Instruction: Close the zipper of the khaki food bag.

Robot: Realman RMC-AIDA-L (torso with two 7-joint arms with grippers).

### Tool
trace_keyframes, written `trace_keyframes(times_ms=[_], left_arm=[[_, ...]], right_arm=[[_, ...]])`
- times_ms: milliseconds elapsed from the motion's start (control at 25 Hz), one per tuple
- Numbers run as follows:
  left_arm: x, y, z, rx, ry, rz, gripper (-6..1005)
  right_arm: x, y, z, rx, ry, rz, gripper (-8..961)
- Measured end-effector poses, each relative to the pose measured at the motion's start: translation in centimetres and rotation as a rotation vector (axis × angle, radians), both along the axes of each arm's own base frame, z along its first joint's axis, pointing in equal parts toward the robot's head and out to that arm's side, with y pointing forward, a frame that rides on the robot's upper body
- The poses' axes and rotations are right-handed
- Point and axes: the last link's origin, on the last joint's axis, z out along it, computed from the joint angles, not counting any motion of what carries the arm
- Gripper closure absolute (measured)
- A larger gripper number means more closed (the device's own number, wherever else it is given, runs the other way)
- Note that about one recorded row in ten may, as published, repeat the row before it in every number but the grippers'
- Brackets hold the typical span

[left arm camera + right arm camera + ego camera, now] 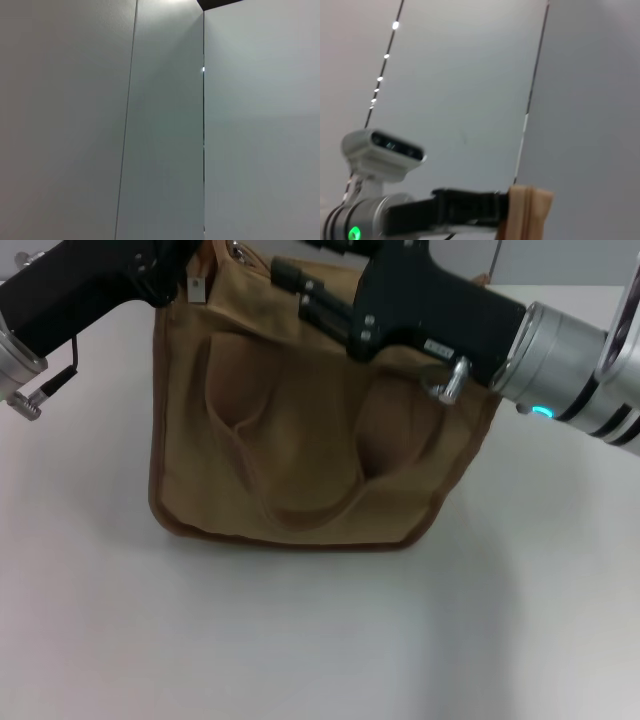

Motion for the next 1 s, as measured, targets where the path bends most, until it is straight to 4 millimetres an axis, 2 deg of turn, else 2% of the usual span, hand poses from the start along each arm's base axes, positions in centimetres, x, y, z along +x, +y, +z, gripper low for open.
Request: trace_keyframes(times_ms=[200, 640, 840, 1000], left_arm=[[0.0, 0.1, -0.1, -0.001, 0.001, 0.001, 967], [0.3, 0.1, -0.4, -0.014, 0.005, -0.009, 965], [0.3, 0.1, -0.4, -0.015, 0.005, -0.009, 964], [0.3, 0.1, -0.5, -0.02, 0.007, -0.01, 963]], right_arm=[[-1.0, 0.5, -0.2, 0.005, 0.012, 0.015, 533], [-1.7, 1.4, -2.0, 0.011, -0.085, -0.01, 533], [-2.4, 1.1, -3.3, -0.017, -0.133, 0.008, 533], [-2.6, 1.1, -3.6, -0.014, -0.148, 0.009, 533]])
